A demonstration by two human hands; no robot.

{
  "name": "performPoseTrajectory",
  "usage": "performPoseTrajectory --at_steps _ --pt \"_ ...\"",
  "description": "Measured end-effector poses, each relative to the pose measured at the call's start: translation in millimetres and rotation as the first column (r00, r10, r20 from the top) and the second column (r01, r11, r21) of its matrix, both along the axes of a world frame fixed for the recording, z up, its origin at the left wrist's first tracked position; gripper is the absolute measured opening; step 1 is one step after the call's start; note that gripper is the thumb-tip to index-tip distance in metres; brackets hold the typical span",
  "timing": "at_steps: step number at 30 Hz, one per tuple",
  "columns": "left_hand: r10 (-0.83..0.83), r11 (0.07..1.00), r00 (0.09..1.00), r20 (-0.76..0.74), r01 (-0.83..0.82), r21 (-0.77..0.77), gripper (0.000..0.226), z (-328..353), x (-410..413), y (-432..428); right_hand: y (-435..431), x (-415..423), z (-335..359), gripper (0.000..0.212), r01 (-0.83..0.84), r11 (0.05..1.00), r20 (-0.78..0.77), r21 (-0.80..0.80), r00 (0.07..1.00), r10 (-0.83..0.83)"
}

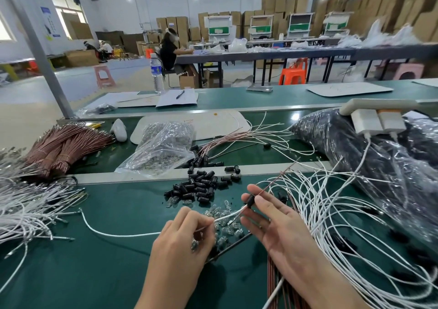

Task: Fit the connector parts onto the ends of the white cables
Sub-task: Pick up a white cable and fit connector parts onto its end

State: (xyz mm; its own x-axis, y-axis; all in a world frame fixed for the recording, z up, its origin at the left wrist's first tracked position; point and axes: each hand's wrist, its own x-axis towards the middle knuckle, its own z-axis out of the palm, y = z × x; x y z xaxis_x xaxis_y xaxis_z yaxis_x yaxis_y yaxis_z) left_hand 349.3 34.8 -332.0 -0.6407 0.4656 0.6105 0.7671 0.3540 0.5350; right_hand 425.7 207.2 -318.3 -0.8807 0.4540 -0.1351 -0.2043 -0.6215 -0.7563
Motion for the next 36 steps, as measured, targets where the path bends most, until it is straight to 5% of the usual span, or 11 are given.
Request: performPoseTrajectory --at_steps 17,27,36 --pt "0.037 0.995 0.997 -0.074 -0.043 -0.089 0.019 1 -3 1 -2 -1 1 0.023 0.041 0.999 0.042 -0.019 0.998 -0.040" --pt "-0.051 0.998 0.978 0.202 0.041 0.050 0.020 -6 -6 -2 -1 -1 2 0.023 0.027 0.999 0.011 -0.028 1.000 -0.027" --pt "-0.086 0.996 0.975 0.204 0.090 -0.010 0.019 -10 -5 -1 -1 -1 3 0.027 -0.016 0.999 0.003 -0.045 1.000 0.016"
